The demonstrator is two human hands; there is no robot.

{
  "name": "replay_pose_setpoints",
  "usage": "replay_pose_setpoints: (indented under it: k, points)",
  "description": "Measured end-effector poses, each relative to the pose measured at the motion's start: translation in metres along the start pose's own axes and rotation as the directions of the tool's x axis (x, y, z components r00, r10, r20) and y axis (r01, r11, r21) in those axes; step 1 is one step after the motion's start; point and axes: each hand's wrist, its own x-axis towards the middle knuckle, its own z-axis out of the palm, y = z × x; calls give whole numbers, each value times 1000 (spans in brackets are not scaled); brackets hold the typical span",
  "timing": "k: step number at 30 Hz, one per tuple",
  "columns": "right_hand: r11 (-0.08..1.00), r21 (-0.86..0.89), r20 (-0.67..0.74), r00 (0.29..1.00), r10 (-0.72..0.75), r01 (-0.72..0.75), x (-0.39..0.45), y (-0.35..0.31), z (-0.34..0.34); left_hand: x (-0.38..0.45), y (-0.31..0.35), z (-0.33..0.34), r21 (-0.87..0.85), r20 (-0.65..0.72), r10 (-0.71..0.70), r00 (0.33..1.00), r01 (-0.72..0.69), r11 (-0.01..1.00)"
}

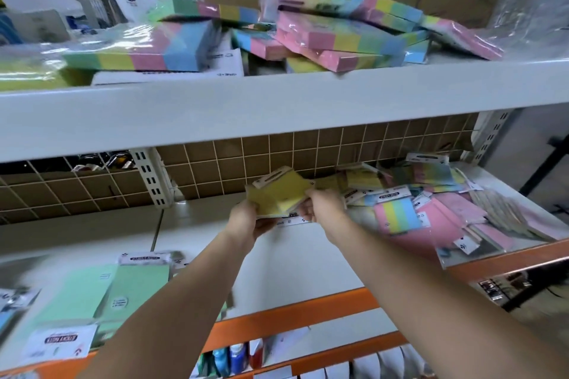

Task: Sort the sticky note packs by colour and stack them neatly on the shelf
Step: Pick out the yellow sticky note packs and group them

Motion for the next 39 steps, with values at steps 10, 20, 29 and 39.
replay_pose_setpoints:
  k: [10,20,29,39]
  points:
    - [981,-194,140,989,48,-20,-4,18,28,2,-9,-15,16,-11,-35,999,35,999]
    - [747,-648,-37,974,-222,146,42,3,40,1,6,-48,-93,-121,-107,987,96,991]
    - [615,-788,-169,969,-182,-22,58,9,73,9,-7,-63,-85,-102,-67,993,58,995]
    - [742,-669,-194,972,-129,-35,52,-7,64,3,-3,-64,-131,-85,-47,995,35,991]
